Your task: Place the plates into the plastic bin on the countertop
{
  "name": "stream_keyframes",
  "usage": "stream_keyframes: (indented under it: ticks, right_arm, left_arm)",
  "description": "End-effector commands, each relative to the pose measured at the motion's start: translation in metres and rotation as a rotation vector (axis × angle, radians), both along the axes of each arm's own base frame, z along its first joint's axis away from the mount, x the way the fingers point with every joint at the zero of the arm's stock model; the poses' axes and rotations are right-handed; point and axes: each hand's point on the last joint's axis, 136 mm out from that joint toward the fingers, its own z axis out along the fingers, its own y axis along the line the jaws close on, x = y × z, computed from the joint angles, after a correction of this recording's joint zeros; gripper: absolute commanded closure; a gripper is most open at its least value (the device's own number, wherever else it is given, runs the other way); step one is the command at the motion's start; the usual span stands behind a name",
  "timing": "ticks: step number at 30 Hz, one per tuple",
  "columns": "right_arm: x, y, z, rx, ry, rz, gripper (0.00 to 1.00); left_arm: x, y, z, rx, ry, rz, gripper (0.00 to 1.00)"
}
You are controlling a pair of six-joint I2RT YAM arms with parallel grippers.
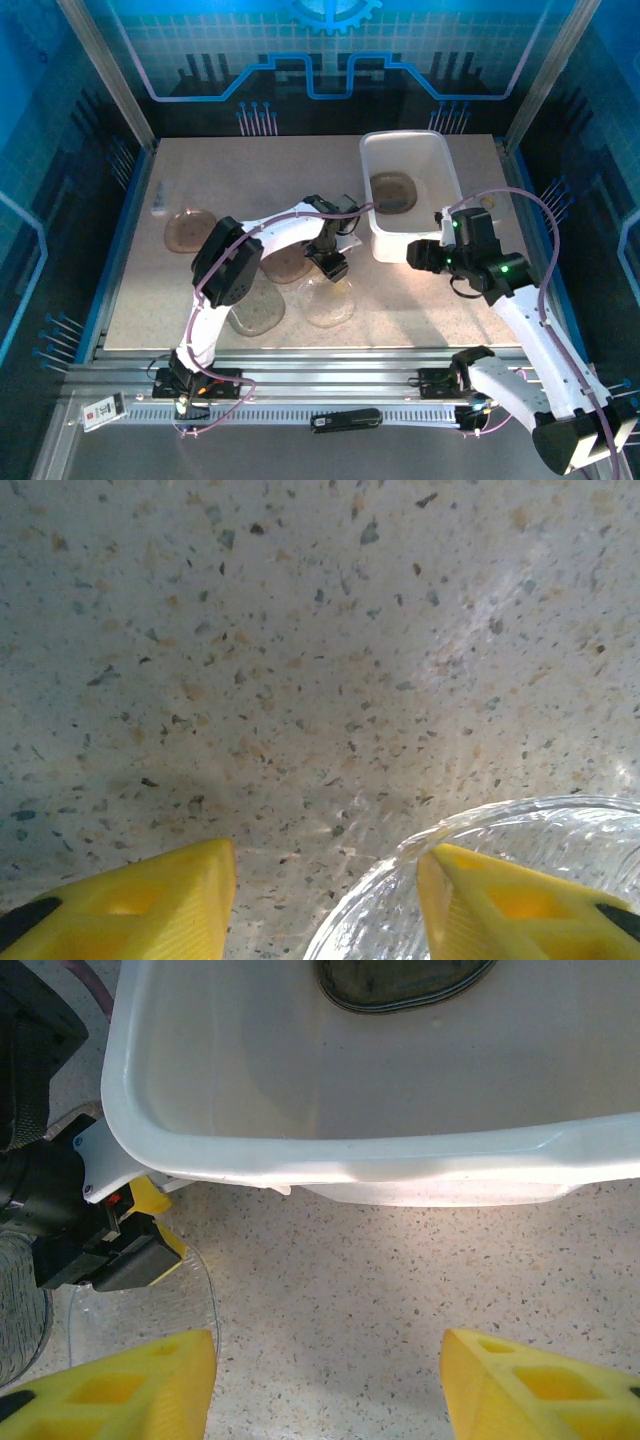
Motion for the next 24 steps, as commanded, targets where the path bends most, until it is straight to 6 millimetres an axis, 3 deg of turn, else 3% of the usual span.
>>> stream_keyframes:
  ticks: [1,24]
  right_arm:
    - [0.0047,0.0033,0.0036,0.006,-0.021,-0.002,0.38]
    - [0.0051,0.0010,0.0051,-0.008,-0.032,-0.003,0.38]
  left_arm:
    - [-0.0062,0.0064,-0.0029,0.049,0.023,-0.030,0.50]
    - [-0.0056,0.0057,0.0027,0.024,-0.001,-0.008,0.78]
